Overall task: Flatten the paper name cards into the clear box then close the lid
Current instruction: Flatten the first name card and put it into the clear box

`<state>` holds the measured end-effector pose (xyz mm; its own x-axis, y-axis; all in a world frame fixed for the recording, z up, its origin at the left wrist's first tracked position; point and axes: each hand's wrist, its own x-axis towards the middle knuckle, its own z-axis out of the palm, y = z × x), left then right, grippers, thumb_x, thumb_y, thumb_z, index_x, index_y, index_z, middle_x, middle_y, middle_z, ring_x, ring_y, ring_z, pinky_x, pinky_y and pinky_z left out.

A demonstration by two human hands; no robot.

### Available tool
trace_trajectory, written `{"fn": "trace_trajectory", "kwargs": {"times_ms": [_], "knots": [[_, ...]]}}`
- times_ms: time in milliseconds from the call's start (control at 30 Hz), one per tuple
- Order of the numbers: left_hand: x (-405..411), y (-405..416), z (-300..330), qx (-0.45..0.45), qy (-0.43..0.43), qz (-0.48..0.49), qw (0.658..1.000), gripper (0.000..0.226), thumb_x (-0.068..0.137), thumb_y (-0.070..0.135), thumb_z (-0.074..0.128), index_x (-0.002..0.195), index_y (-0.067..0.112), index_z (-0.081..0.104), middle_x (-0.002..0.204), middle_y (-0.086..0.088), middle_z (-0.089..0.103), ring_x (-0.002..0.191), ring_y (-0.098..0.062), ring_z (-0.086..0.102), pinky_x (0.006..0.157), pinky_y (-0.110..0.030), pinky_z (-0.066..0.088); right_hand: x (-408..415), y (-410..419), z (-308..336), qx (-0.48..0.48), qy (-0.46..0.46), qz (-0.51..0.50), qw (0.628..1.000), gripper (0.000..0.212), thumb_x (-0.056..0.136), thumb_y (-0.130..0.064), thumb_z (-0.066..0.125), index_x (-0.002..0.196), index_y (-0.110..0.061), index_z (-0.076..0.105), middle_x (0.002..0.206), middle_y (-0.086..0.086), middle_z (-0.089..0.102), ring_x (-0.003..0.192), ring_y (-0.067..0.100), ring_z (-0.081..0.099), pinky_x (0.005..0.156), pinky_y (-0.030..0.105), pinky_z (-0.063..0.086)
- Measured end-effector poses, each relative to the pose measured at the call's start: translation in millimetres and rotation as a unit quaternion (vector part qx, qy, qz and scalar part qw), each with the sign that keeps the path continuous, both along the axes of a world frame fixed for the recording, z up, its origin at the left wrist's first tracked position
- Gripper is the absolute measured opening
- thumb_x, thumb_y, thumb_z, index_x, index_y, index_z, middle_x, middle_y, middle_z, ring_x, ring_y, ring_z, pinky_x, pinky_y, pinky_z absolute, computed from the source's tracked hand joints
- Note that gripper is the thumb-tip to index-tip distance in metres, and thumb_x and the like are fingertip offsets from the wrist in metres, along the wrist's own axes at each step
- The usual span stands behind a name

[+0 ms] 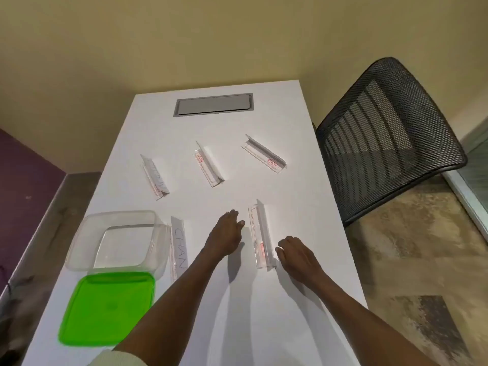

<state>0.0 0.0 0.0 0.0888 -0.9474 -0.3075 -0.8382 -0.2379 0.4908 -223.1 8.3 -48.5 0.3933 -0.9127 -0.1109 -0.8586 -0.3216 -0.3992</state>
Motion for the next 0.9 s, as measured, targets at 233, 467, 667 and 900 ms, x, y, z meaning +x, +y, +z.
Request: {"fn": "trace_trajectory", "kwargs": {"times_ms": [233, 467, 667, 900], "knots": [[-12, -40, -5, 0.022, 0.047, 0.065, 0.997, 0.04, 0.098, 0.025, 0.046, 0.132, 0.004, 0.047, 0.131, -0.016, 0.055, 0.122, -0.032, 0.051, 0.1, -0.038, 0.041, 8, 5, 1, 0.141, -0.024, -0.059, 0.988, 0.035, 0.097, -0.04, 0.036, 0.091, -0.013, 0.058, 0.085, 0.007, 0.066, 0.082, 0.032, 0.06, 0.067, 0.035, 0.045], [-26, -68, -17, -0.026, 0.0, -0.025, 0.999, 0.048, 0.1, 0.016, 0.038, 0.146, 0.006, 0.03, 0.154, -0.011, 0.03, 0.142, -0.024, 0.027, 0.113, -0.034, 0.025, 17, 9, -8, 0.272, -0.131, -0.162, 0.939, 0.039, 0.089, -0.048, 0.039, 0.083, -0.013, 0.056, 0.075, 0.008, 0.069, 0.065, 0.034, 0.064, 0.063, 0.042, 0.055], [-33, -98, -16, -0.023, -0.035, -0.089, 0.995, 0.033, 0.096, 0.005, 0.038, 0.127, -0.005, 0.048, 0.138, -0.02, 0.044, 0.129, -0.029, 0.04, 0.1, -0.039, 0.037, 22, 0, -1, 0.385, -0.19, -0.233, 0.873, 0.022, 0.09, -0.027, 0.045, 0.085, -0.01, 0.06, 0.069, 0.011, 0.072, 0.047, 0.025, 0.064, 0.042, 0.025, 0.042], [-30, -116, -24, 0.003, -0.029, -0.062, 0.998, 0.025, 0.096, 0.01, 0.042, 0.096, -0.007, 0.06, 0.101, -0.021, 0.062, 0.099, -0.038, 0.056, 0.079, -0.038, 0.044, 23, -15, 4, 0.516, -0.256, -0.317, 0.754, 0.015, 0.083, -0.013, 0.043, 0.074, -0.009, 0.053, 0.069, 0.016, 0.057, 0.052, 0.023, 0.047, 0.048, 0.022, 0.027]]}}
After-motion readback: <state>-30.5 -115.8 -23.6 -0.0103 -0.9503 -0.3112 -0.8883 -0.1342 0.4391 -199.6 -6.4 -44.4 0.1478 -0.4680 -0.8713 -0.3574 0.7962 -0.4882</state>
